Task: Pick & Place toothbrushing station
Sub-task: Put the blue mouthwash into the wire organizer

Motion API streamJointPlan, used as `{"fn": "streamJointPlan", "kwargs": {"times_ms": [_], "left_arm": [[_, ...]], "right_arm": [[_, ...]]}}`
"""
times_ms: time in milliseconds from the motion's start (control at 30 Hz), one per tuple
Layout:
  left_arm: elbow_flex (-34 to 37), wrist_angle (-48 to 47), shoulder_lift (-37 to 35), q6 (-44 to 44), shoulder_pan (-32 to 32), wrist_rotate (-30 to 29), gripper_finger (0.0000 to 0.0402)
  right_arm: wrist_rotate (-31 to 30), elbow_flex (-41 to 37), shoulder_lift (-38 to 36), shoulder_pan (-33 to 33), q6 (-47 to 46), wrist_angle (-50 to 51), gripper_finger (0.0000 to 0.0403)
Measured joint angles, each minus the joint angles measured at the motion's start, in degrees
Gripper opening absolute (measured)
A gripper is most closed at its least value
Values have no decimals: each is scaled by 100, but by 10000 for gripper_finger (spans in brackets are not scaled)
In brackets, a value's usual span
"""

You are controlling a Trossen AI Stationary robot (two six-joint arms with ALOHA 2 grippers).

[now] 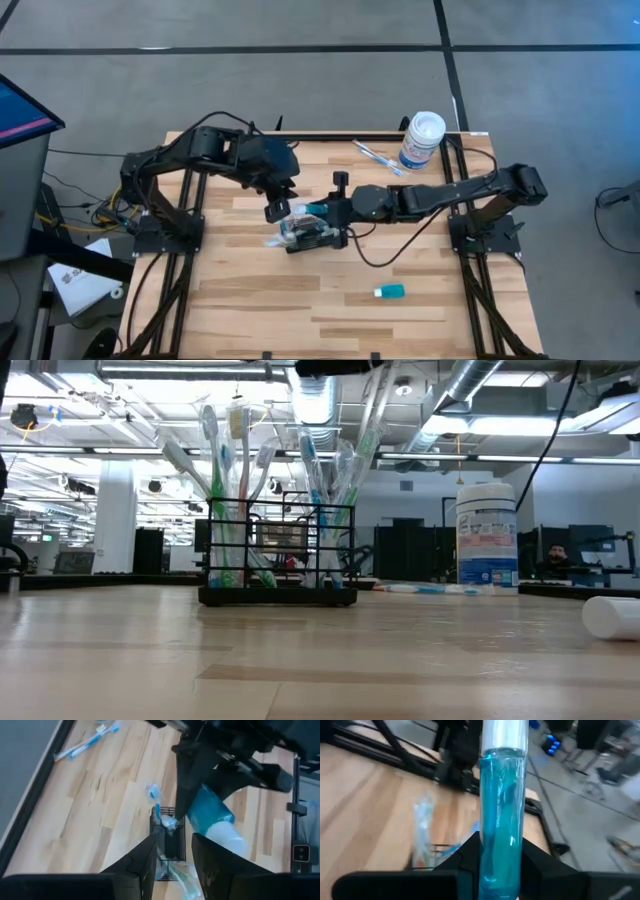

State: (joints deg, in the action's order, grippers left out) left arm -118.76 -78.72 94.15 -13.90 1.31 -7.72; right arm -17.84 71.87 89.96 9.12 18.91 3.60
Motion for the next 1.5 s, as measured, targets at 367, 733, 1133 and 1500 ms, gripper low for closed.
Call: {"fn": "streamJointPlan", "kwargs": {"times_ms": [367,733,1133,1500], "left_arm": [[0,753,-464,747,416,-325,106],[208,1169,-697,1067,763,-758,102],[452,2057,-698,1803,762,-880,102],[540,2304,-702,1800,685,-902,102]], "right_arm": [[1811,5,-241,-477,-457,-128,70],[3286,-314,-238,-987,-876,-1368,70],[4145,-1575,-137,-1484,-1895,-4201,70],[4487,-1790,603,-1618,-2588,-5697,70]]}}
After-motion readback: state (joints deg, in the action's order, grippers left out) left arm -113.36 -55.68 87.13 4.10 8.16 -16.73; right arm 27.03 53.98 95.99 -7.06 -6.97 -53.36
